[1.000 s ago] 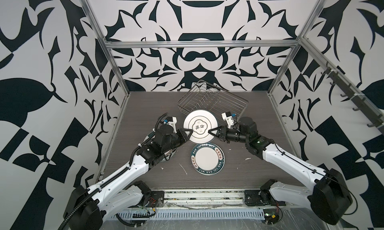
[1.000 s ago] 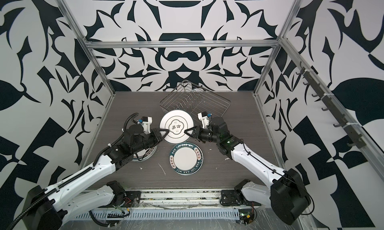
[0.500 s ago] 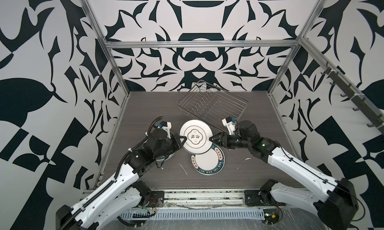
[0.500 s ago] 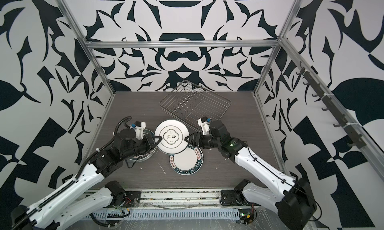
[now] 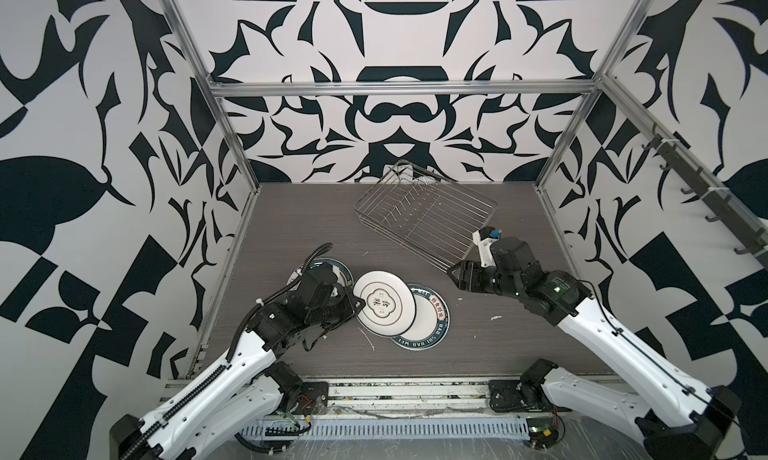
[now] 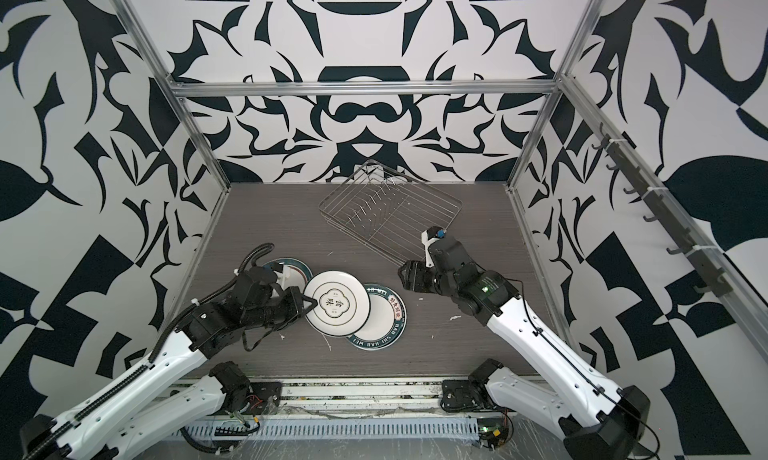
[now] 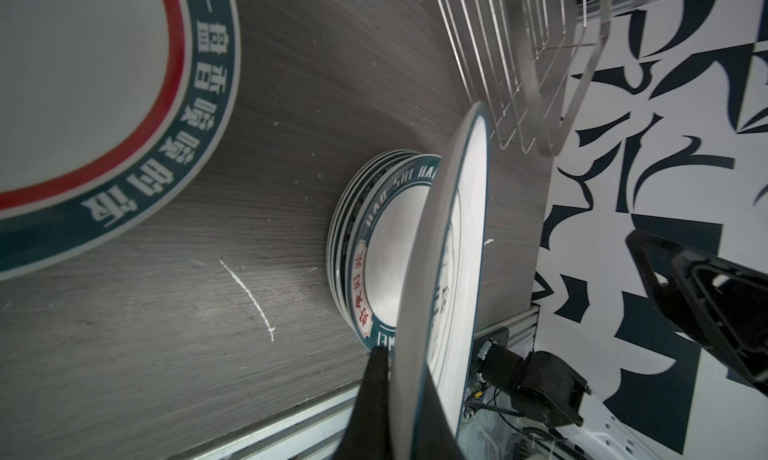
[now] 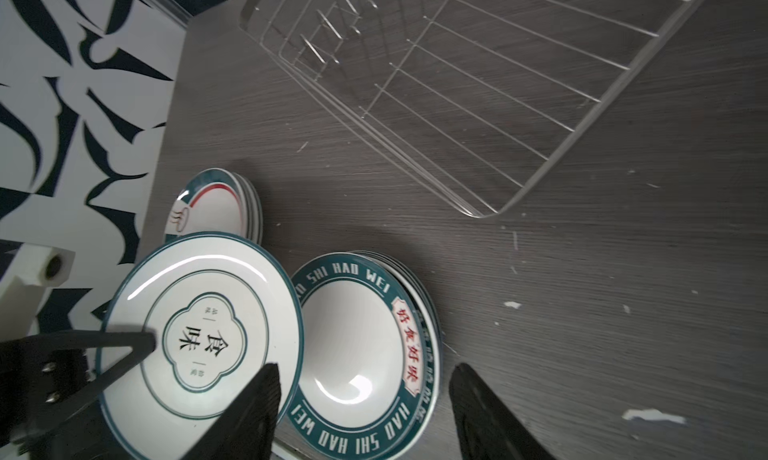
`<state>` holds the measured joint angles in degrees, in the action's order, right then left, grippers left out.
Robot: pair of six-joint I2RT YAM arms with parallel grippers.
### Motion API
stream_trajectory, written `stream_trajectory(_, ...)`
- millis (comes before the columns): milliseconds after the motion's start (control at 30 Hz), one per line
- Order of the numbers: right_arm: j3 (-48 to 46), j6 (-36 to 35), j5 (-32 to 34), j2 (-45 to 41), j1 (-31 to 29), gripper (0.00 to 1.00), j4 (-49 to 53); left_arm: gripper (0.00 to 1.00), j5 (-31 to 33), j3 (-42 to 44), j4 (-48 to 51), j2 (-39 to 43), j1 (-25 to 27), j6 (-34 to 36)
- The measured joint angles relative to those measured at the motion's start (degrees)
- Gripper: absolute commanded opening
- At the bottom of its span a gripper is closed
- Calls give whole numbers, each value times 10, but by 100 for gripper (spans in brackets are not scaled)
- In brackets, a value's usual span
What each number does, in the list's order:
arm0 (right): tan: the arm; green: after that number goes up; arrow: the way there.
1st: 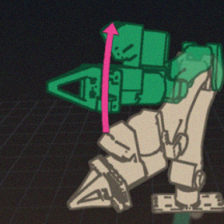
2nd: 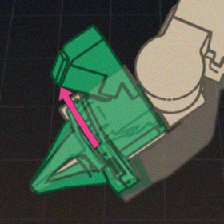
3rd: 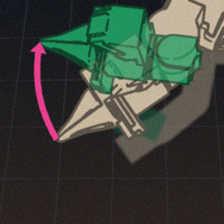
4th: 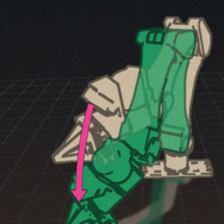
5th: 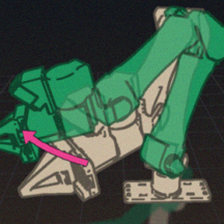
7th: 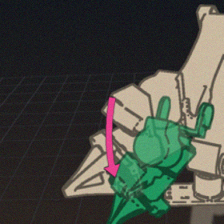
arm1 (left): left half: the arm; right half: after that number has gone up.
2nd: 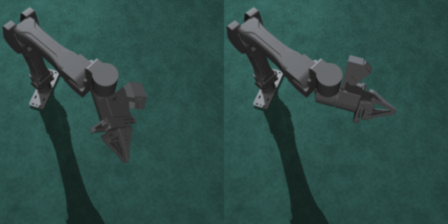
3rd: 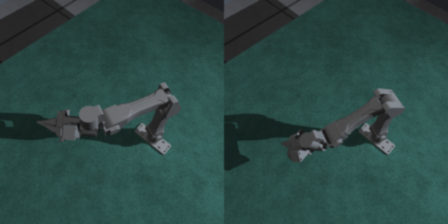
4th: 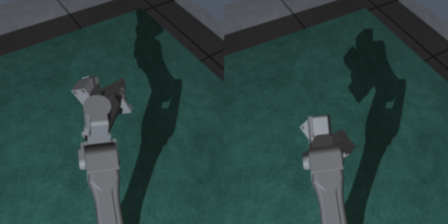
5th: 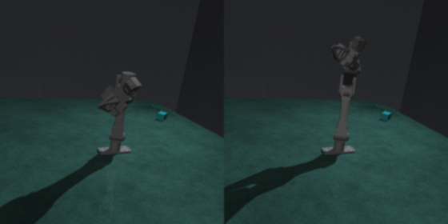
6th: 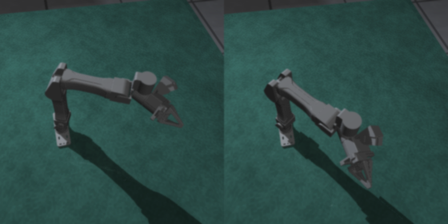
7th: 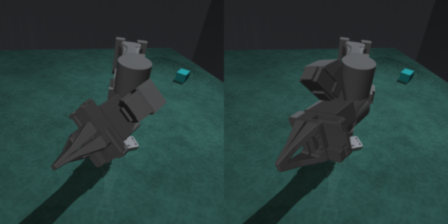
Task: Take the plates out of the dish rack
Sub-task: 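Lower the plate onto the HAO SHI HAO WEI stack while the right withdraws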
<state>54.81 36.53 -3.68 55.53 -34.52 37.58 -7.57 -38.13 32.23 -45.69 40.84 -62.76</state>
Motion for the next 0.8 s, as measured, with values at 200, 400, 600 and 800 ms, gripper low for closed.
stream_trajectory(200,0,-9,23,-1,0,70,23,0,-3,3,-6,-26,9,-3)
stream_trajectory(400,0,-10,23,-1,0,71,23,0,-3,27,-33,-47,23,-11)
stream_trajectory(600,0,-10,23,-1,0,71,23,0,2,34,-45,-75,44,-19)
stream_trajectory(800,-1,-12,22,-7,0,71,23,0,5,34,-62,-93,49,-25)
